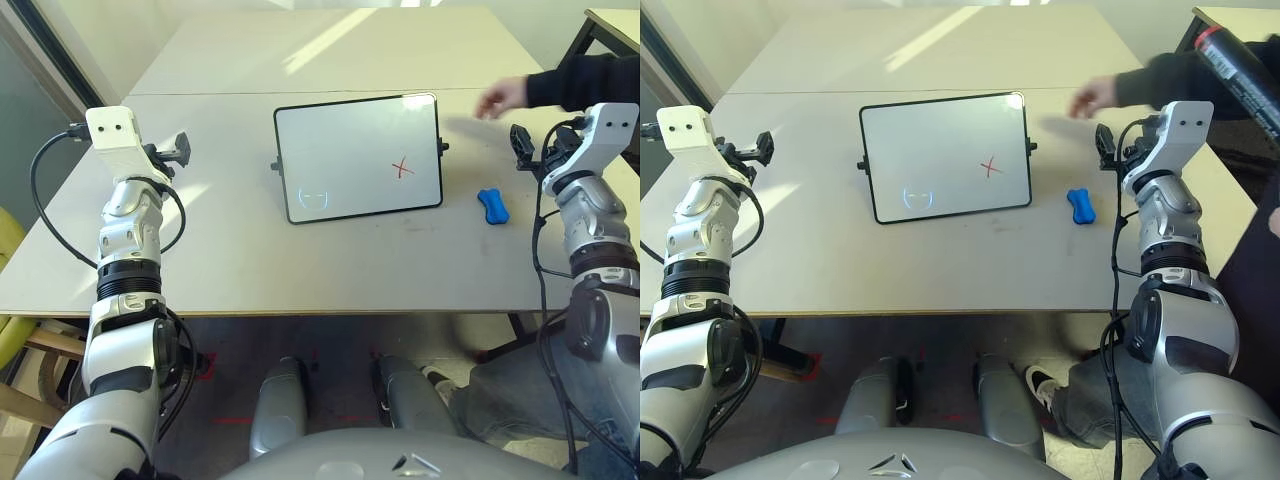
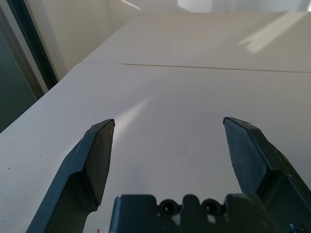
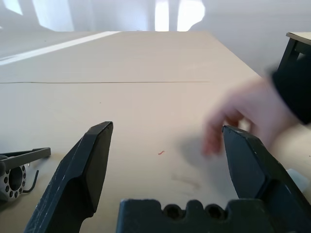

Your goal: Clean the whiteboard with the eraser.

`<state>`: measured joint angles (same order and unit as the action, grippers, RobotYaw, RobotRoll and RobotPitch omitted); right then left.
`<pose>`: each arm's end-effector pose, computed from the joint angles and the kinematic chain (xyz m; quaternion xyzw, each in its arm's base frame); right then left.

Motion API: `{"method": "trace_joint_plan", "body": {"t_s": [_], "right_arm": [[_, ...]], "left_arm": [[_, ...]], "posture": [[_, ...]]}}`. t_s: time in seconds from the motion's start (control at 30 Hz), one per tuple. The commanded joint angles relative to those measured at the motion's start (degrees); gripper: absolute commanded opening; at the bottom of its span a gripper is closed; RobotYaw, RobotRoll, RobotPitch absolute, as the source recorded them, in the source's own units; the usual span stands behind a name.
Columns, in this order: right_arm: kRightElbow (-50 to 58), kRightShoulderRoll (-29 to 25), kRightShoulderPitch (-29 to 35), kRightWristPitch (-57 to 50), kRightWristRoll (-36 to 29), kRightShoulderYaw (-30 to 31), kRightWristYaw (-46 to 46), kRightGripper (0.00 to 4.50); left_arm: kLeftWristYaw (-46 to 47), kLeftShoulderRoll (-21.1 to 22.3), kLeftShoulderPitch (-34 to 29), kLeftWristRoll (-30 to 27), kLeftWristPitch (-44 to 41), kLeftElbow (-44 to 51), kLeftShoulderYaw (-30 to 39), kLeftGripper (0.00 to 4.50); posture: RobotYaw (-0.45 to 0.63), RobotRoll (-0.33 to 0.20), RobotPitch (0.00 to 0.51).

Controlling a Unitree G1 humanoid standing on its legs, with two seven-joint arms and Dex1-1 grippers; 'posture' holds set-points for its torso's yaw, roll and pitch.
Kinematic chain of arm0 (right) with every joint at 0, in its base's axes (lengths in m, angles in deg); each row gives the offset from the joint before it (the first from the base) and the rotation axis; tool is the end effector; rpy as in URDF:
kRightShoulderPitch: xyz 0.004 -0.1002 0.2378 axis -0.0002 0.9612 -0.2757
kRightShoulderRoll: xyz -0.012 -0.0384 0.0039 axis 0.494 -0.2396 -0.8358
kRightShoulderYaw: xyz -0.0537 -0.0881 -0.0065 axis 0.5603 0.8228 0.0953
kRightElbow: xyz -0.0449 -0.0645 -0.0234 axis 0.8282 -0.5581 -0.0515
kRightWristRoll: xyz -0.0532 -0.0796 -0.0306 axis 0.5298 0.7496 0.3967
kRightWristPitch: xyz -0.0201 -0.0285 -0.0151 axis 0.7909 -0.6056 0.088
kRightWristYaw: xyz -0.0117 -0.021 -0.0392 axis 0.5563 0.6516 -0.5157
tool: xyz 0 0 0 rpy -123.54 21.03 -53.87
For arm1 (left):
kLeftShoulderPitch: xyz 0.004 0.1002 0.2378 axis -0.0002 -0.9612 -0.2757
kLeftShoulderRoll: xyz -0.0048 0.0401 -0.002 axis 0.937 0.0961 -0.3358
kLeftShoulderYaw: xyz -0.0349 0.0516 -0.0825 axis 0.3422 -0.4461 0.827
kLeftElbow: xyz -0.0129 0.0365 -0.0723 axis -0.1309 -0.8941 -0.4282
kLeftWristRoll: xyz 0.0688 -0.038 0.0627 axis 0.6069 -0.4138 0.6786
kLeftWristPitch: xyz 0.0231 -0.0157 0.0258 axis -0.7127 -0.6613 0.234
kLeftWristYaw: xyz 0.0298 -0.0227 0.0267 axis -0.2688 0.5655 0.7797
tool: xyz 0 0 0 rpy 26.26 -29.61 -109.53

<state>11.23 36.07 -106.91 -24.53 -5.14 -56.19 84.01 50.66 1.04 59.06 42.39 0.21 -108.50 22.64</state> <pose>0.3147 -0.3034 0.1269 0.0215 -0.0516 -0.0091 0.9984 0.3047 0.2934 0.1455 0.0128 -0.0217 0.1020 0.9945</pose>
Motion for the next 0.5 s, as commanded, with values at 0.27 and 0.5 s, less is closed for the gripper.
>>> {"method": "trace_joint_plan", "body": {"t_s": [0.27, 0.5], "right_arm": [[0.5, -0.2, 0.8, 0.0, -0.1, 0.0, 0.0, 4.49], [0.5, -0.3, 0.7, 0.0, -0.1, 0.0, 0.0, 4.49]], "left_arm": [[-0.2, -0.1, -0.1, 0.7, -0.1, 0.2, -0.7, 4.5], [-0.2, -0.2, 0.0, 0.7, -0.2, 0.2, -0.8, 4.5]], "posture": [[-0.05, 0.0, 0.084], [-0.05, 0.0, 0.084]]}}
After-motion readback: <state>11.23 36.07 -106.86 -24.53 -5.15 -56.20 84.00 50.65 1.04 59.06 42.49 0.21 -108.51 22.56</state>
